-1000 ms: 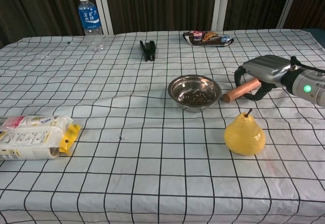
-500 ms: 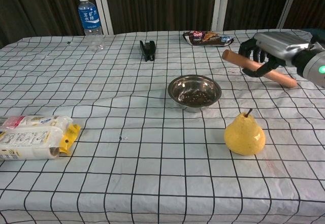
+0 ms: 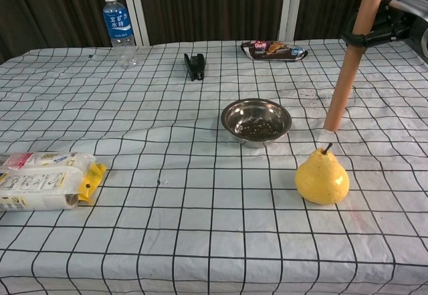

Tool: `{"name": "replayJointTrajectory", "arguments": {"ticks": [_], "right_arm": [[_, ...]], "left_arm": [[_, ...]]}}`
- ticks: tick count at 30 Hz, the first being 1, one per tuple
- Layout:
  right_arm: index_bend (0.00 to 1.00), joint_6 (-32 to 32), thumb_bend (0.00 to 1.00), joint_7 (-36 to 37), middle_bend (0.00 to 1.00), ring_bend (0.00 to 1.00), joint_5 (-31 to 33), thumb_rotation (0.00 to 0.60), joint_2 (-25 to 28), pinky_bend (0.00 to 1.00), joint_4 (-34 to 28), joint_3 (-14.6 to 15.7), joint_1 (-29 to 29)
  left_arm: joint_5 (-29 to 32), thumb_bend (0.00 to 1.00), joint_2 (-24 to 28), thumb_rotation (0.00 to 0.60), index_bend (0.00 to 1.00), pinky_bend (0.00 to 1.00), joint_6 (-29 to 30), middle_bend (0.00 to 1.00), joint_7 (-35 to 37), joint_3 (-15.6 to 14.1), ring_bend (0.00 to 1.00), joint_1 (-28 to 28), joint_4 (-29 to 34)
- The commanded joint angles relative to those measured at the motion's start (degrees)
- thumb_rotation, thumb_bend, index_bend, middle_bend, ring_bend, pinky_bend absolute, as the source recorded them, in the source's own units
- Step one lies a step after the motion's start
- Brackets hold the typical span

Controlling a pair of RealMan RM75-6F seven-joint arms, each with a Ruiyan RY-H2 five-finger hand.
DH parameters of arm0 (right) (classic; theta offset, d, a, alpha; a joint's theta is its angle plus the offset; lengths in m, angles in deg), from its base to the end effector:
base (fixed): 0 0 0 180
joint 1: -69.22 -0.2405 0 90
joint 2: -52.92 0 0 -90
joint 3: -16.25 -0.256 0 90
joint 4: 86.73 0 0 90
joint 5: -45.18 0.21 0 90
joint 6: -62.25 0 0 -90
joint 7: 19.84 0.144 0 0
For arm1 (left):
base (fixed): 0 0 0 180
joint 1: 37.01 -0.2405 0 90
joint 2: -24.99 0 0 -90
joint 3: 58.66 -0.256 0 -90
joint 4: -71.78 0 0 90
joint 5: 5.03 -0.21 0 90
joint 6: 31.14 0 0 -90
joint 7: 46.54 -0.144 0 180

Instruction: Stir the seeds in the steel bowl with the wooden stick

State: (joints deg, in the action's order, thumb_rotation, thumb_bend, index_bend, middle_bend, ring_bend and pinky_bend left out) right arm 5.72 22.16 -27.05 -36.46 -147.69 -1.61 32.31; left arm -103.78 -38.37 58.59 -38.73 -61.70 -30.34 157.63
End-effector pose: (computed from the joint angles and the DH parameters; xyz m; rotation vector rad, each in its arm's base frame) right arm -0.2356 -0.4033 0.0563 1.1849 -1.5097 1.5029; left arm -0.3037 0.1673 0.1566 -1.6094 -0.8358 -1.0279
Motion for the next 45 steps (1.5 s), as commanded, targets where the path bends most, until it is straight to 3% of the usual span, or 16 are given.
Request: {"name": "replayJointTrajectory", "arguments": {"ticks": [1,5,10,17,21,25,28,32,39,45], "right_arm": [[0.99,5.5,0.33,13.5,0.65,0.57,4.1,0.600,1.4,0.51,0.7,-2.8,2.6],[0.99,8.4,0.33,18.1,0.65,0.57,3.7,0.600,0.6,0.51,4.3,-2.5,2.5],[0.99,8.7,0.33,18.4,0.65,0.57,1.8,0.600,-0.8,0.51,7.9,-1.5,2.0],[0.96,6.2,0.33,17.2,0.65,0.57,-0.6,0.600,-0.8,0.51,7.4,-0.4,2.4],[0.80,5.3,0.33,20.4,0.64,0.53,-1.7,0.600,-1.0,0.51,6.5,-0.3,2.8],[0.53,5.4,0.33,26.4,0.51,0.41,-3.2,0.600,-0.5,0.45,5.6,0.1,3.1],[0.39,4.7,0.33,30.4,0.44,0.35,-5.2,0.600,-0.3,0.41,5.9,1.0,3.3],[0.30,2.4,0.32,33.4,0.39,0.30,-7.1,0.574,-1.4,0.37,8.0,2.0,3.6],[0.17,2.4,0.20,47.3,0.34,0.25,-7.9,0.428,-0.7,0.34,5.9,2.0,3.9],[0.12,2.5,0.14,52.2,0.31,0.23,-10.3,0.354,-0.3,0.33,5.8,4.1,3.6]], "left_arm": [[0.1,0.42,0.0,0.600,0.00,0.00,-0.4,0.00,0.0,0.0,0.00,0.2,0.1],[0.3,0.42,0.0,0.600,0.00,0.00,-1.0,0.00,-0.2,0.0,0.00,0.5,0.2],[0.4,0.42,-0.1,0.600,0.00,0.00,-1.3,0.00,-0.5,0.1,0.00,0.6,0.4],[0.4,0.42,-0.1,0.600,0.00,0.00,-1.2,0.00,-0.5,0.0,0.00,0.6,0.4],[0.3,0.42,0.1,0.600,0.00,0.00,-1.1,0.00,-0.2,-0.1,0.00,0.6,0.4],[0.3,0.42,0.1,0.600,0.00,0.00,-1.0,0.00,0.0,-0.1,0.00,0.6,0.4],[0.2,0.41,0.1,0.600,0.00,0.00,-0.9,0.00,0.6,-0.1,0.00,0.6,0.4],[0.1,0.40,0.2,0.600,0.00,0.00,-0.8,0.00,1.2,-0.2,0.00,0.7,0.2],[0.1,0.40,0.2,0.600,0.00,0.00,-0.9,0.00,1.4,-0.2,0.00,0.7,0.1],[0.0,0.39,0.2,0.600,0.00,0.00,-0.8,0.00,1.5,-0.3,0.00,0.7,0.1]]}}
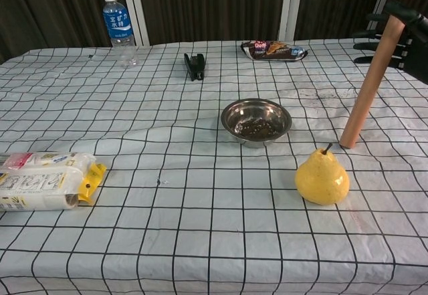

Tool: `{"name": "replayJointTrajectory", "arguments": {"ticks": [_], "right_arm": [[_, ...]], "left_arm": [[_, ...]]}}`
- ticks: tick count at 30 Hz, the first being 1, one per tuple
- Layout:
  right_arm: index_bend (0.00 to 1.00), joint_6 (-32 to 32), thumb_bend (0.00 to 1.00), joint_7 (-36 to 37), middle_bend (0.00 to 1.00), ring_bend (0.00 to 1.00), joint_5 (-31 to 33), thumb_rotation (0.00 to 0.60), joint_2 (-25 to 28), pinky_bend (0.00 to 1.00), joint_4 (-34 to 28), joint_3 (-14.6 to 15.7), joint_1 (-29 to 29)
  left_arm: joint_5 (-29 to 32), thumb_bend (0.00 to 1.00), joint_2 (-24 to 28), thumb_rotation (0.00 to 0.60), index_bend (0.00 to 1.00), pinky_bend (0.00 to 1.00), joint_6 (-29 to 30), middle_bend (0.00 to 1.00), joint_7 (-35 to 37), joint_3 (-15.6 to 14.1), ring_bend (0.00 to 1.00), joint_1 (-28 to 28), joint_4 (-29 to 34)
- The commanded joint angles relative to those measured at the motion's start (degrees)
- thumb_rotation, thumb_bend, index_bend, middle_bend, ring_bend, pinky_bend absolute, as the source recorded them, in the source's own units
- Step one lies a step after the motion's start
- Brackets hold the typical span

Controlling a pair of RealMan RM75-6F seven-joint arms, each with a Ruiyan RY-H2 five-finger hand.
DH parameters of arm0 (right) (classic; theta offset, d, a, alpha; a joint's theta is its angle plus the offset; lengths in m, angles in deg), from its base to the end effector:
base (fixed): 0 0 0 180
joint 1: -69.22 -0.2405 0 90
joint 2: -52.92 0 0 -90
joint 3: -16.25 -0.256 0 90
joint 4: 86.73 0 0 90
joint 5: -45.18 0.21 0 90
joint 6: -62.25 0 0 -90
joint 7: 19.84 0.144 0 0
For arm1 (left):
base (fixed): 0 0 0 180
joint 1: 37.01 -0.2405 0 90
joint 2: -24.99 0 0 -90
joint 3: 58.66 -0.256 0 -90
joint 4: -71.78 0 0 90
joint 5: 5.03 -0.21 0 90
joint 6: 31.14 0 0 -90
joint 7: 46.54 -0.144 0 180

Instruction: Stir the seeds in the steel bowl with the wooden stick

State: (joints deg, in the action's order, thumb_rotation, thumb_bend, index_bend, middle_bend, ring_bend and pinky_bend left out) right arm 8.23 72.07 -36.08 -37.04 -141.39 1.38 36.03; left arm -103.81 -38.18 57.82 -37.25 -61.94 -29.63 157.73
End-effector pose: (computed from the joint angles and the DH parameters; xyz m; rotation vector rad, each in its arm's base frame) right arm -0.2758 -0.3840 0.0480 0.6972 -2.1322 1.8154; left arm -0.3029 0.1701 0.1553 -1.6193 -0.8615 -1.0400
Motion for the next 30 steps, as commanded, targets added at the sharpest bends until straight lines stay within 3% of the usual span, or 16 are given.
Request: {"name": "replayJointTrajectory", "arguments": {"ticks": [1,4,6,8,13,17,22,28,30], "right_arm": [[0.13,0.0,0.13,3.1,0.31,0.23,-1.6,0.353,0.4,0.33,-0.7,1.4,-0.2],[0.19,0.1,0.14,6.1,0.31,0.23,-2.2,0.353,0.7,0.34,-1.4,1.9,-0.4],[0.29,0.1,0.14,7.5,0.31,0.25,-2.2,0.359,0.7,0.35,-1.6,2.0,-0.5],[0.41,0.0,0.14,7.8,0.35,0.31,-1.9,0.373,0.6,0.38,-1.7,2.0,-0.5],[0.68,0.3,0.14,7.5,0.53,0.51,-0.9,0.440,0.5,0.53,-2.2,1.9,-0.5],[0.80,0.8,0.14,6.8,0.62,0.59,0.7,0.515,-0.1,0.58,-2.1,1.3,-0.4],[0.95,2.3,0.13,7.7,0.75,0.71,2.6,0.597,-1.4,0.72,-1.3,0.4,-0.7],[1.00,2.2,0.15,6.8,0.91,0.87,3.0,0.600,-2.4,0.92,-0.9,-0.2,-1.0],[1.00,2.0,0.22,6.4,0.95,0.93,3.1,0.600,-2.6,0.96,-1.0,-0.4,-1.1]], "left_arm": [[0.0,0.39,0.0,0.600,0.00,0.00,0.0,0.00,0.0,0.0,0.00,0.0,0.0],[0.0,0.39,0.0,0.600,0.00,0.00,0.0,0.00,-0.1,-0.1,0.00,0.0,0.0],[0.0,0.39,0.0,0.600,0.00,0.00,0.0,0.00,-0.1,-0.1,0.00,0.0,0.0],[0.0,0.39,0.0,0.600,0.00,0.00,0.1,0.00,-0.1,0.0,0.00,0.0,0.0],[0.0,0.39,0.0,0.600,0.00,0.00,0.3,0.00,0.1,0.0,0.00,-0.1,-0.1],[-0.1,0.39,0.0,0.600,0.00,0.00,0.4,0.00,0.0,0.0,0.00,-0.1,-0.1],[0.1,0.39,0.0,0.600,0.00,0.00,0.8,0.00,0.1,0.1,0.00,-0.3,-0.2],[0.1,0.39,0.1,0.600,0.00,0.00,0.9,0.00,0.3,0.1,0.00,-0.4,-0.3],[0.1,0.39,0.1,0.600,0.00,0.00,0.9,0.00,0.3,0.1,0.00,-0.4,-0.3]]}}
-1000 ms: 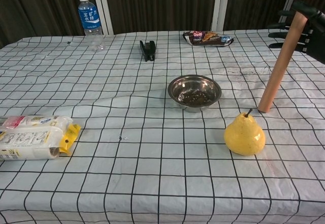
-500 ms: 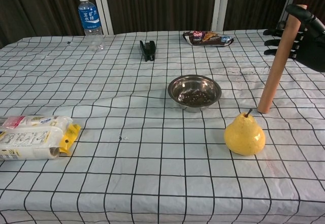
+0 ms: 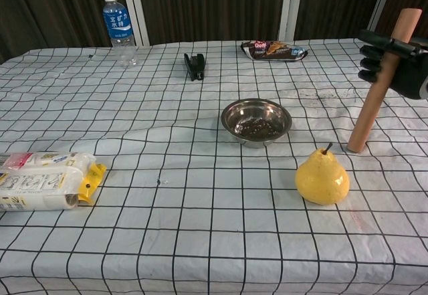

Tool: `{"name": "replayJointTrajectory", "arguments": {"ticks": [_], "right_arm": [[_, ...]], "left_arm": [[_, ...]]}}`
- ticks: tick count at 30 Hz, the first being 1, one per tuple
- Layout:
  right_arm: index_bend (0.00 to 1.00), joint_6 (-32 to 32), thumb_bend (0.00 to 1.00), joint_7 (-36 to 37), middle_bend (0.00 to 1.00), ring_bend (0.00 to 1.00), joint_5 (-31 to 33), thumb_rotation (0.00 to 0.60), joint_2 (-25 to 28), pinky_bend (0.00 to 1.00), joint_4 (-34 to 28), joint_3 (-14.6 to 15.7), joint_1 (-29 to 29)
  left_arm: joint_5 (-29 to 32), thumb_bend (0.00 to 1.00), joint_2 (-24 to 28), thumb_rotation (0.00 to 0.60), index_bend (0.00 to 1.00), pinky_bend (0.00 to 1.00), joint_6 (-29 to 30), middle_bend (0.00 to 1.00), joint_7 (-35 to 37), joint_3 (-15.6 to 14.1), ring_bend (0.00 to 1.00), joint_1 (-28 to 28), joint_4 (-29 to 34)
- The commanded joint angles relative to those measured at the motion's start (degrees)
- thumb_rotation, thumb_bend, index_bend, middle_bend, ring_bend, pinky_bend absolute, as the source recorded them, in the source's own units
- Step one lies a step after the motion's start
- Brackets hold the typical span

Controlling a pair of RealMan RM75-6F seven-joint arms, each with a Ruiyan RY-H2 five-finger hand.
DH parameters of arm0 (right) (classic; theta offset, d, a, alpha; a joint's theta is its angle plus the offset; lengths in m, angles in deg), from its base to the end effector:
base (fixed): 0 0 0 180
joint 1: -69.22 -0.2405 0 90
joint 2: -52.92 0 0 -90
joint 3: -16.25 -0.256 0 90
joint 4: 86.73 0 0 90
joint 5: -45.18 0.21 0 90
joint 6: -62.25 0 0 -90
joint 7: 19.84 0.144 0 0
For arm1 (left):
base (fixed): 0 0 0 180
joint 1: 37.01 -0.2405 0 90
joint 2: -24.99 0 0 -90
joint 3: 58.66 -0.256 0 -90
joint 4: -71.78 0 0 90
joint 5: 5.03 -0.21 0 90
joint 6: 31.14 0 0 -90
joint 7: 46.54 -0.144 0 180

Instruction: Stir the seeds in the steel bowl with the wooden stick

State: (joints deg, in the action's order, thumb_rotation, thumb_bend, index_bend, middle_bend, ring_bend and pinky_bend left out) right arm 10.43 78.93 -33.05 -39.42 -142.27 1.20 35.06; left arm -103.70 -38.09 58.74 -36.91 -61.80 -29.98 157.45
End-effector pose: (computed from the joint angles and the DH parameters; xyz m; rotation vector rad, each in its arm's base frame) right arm -0.2665 -0.3834 0.0258 0.4834 -2.2991 1.8571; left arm -0.3038 0.1690 0.1587 -1.6051 -0.8532 -1.0483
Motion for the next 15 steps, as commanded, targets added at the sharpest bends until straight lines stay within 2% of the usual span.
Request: {"name": "replayJointTrajectory", "arguments": {"ticks": [1,3,6,10,15], "right_arm": [[1.00,-0.7,0.32,-0.7,0.99,0.97,0.1,0.600,-0.4,0.99,-0.2,-0.5,-0.2],[1.00,-5.2,0.50,-4.0,1.00,1.00,-0.1,0.600,-2.0,1.00,-1.7,-2.6,-0.8],[1.00,-10.7,0.63,-8.9,1.00,1.00,-1.4,0.600,-3.2,1.00,-5.2,-4.5,-1.7],[1.00,-16.2,0.71,-18.7,1.00,1.00,-3.8,0.600,-4.2,1.00,-9.5,-6.2,-3.7],[1.00,-17.8,0.74,-34.0,1.00,1.00,-5.0,0.600,-7.1,1.00,-12.5,-7.3,-7.9]], "left_arm": [[0.0,0.39,0.0,0.600,0.00,0.00,-0.1,0.00,0.0,0.0,0.00,0.0,0.0],[0.1,0.39,0.0,0.600,0.00,0.00,-0.2,0.00,-0.2,0.0,0.00,0.1,0.0],[0.1,0.39,0.0,0.600,0.00,0.00,-0.3,0.00,-0.4,0.0,0.00,0.1,0.1],[0.3,0.40,0.0,0.600,0.00,0.00,-0.6,0.00,-0.2,0.0,0.00,0.2,0.1],[0.4,0.40,0.1,0.600,0.00,0.00,-0.6,0.00,0.4,0.1,0.00,0.2,0.0]]}}
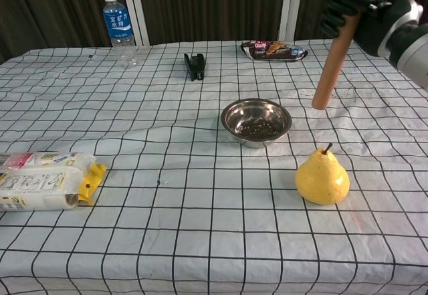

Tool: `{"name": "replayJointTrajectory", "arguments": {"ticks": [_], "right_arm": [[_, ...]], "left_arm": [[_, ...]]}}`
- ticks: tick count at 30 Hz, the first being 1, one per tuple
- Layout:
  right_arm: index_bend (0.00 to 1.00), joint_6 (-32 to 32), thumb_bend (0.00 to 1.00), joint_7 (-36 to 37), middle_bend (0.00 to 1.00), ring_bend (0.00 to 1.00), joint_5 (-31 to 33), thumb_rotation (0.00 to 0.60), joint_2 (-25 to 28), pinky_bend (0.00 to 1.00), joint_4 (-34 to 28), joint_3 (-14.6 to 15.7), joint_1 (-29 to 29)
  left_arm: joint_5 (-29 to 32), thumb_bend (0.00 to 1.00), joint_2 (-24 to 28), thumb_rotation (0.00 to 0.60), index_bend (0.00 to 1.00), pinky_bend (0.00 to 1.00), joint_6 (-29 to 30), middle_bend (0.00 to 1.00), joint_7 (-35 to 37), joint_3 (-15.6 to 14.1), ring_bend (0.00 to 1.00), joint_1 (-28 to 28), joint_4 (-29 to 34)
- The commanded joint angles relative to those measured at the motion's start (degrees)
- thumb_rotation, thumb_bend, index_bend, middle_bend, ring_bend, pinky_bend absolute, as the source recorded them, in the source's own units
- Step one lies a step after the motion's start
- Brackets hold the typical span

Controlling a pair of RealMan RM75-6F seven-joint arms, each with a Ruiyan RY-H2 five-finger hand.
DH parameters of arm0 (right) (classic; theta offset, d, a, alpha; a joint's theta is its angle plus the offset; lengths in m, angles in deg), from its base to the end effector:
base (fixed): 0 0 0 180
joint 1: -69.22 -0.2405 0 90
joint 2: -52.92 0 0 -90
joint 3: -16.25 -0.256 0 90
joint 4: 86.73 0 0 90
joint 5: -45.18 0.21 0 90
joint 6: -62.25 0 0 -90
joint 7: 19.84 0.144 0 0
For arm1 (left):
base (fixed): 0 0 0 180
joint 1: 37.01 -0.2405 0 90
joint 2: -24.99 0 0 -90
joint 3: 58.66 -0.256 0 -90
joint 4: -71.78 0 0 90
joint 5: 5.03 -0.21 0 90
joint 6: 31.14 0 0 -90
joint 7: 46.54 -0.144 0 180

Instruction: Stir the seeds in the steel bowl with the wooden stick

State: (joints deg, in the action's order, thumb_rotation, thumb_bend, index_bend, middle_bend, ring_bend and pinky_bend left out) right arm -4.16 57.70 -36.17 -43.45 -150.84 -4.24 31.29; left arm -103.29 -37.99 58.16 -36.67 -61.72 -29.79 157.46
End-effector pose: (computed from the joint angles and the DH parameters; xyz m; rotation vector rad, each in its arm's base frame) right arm -0.1662 -0.3875 0.0265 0.8694 -1.9802 2.1654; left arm -0.3048 0.1706 0.1587 -1.6039 -0.8616 -1.0418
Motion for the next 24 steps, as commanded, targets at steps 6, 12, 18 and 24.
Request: {"name": "replayJointTrajectory", "arguments": {"ticks": [6,12,18,24], "right_arm": [[1.00,-1.4,0.75,-21.8,1.00,1.00,-2.5,0.600,-7.9,1.00,-1.7,-1.9,-9.6],[1.00,0.9,0.76,-22.5,1.00,1.00,-0.9,0.600,-14.1,1.00,4.7,-1.4,-12.7],[1.00,2.0,0.76,-18.8,1.00,1.00,-0.2,0.600,-18.2,1.00,11.6,-0.4,-13.7],[1.00,2.6,0.76,-16.4,1.00,1.00,-0.5,0.600,-19.7,1.00,15.7,1.0,-13.9]], "left_arm": [[0.5,0.39,0.2,0.600,0.00,0.00,-0.2,0.00,0.9,0.2,0.00,0.1,-0.2],[0.6,0.39,0.3,0.600,0.00,0.00,-0.6,0.00,1.3,0.2,0.00,0.3,-0.4],[0.8,0.40,0.4,0.600,0.00,0.00,-0.7,0.00,1.8,0.2,0.00,0.3,-0.6],[0.7,0.40,0.5,0.600,0.00,0.00,-0.4,0.00,2.2,0.2,0.00,0.2,-0.7]]}}
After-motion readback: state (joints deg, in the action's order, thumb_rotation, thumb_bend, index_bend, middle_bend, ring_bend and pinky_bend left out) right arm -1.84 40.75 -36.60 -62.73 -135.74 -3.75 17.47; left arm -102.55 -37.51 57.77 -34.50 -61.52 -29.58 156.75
